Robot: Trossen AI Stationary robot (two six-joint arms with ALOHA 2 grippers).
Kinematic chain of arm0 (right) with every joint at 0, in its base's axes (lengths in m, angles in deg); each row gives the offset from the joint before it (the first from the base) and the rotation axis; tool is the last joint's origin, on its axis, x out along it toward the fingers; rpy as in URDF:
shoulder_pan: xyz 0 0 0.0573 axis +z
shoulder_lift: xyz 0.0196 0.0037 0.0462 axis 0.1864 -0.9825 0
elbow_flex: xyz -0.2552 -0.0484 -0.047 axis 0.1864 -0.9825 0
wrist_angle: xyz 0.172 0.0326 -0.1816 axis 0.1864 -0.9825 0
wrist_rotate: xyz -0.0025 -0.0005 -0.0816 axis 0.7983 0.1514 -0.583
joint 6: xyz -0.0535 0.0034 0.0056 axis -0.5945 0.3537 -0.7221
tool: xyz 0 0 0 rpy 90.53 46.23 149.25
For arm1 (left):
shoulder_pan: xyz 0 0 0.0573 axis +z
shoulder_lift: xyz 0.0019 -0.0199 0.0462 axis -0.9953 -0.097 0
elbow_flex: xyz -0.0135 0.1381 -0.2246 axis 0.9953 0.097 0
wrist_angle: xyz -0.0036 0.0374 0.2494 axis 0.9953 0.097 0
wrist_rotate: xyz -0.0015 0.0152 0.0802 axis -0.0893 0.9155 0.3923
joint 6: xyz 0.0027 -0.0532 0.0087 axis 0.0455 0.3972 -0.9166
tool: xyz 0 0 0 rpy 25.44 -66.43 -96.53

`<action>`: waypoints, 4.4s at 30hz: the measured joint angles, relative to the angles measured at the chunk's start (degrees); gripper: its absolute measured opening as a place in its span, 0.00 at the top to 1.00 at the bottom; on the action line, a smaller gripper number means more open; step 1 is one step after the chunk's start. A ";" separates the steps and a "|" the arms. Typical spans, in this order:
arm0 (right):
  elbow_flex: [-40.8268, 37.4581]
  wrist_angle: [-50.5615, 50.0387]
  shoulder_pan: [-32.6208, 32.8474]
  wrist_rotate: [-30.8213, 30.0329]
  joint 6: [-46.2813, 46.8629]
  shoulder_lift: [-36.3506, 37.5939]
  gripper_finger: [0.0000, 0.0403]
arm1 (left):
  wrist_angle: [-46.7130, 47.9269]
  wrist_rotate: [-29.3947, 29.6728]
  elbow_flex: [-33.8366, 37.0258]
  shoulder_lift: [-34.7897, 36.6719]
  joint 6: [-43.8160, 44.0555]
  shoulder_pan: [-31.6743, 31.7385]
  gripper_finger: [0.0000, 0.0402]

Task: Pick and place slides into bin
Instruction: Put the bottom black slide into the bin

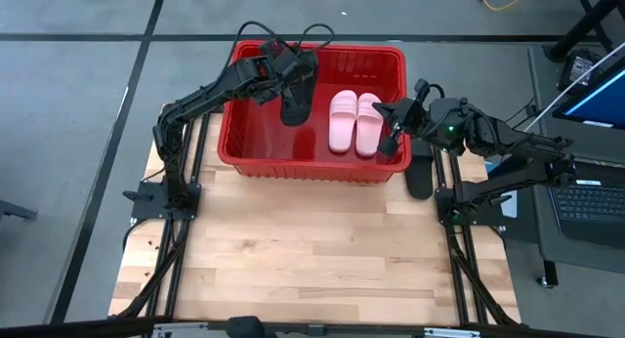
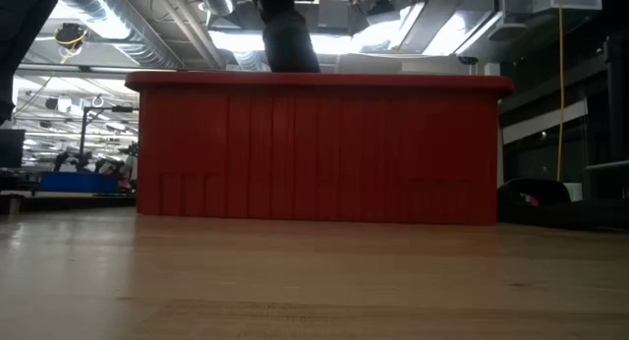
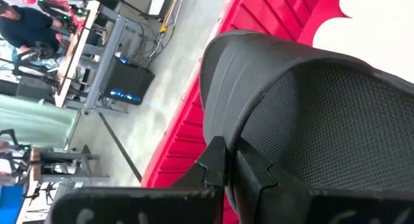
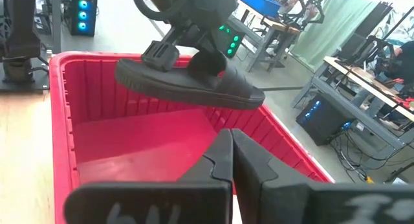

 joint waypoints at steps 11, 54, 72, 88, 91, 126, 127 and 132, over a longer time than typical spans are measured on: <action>-1.21 -1.08 0.00 -0.02 0.00 0.00 0.99 | 0.91 0.50 5.16 0.15 -0.02 2.25 0.99; -7.41 4.17 -7.02 6.56 1.62 -0.04 0.99 | -20.17 -8.84 34.77 1.25 -11.33 16.60 0.99; -7.40 4.09 -7.02 6.54 3.04 -0.02 0.99 | -18.60 -12.24 34.77 1.22 -13.09 20.35 0.99; -7.39 4.30 -7.02 6.54 3.23 -0.02 0.99 | -30.30 -11.11 47.56 1.27 -15.82 20.51 0.99; -7.39 4.59 -7.02 6.52 4.54 0.02 0.99 | -31.91 -10.65 47.61 1.27 -14.84 20.53 0.99; -7.39 4.52 -6.97 6.54 6.77 0.02 0.99 | -29.58 -14.88 47.67 1.60 -17.24 20.80 0.87; -7.39 4.52 -6.97 6.54 7.54 0.02 0.99 | -29.38 -15.47 47.67 1.60 -17.13 20.80 0.87; -7.39 4.46 -6.97 6.95 8.87 0.02 0.99 | -29.02 -16.02 47.65 1.62 -17.13 20.80 0.82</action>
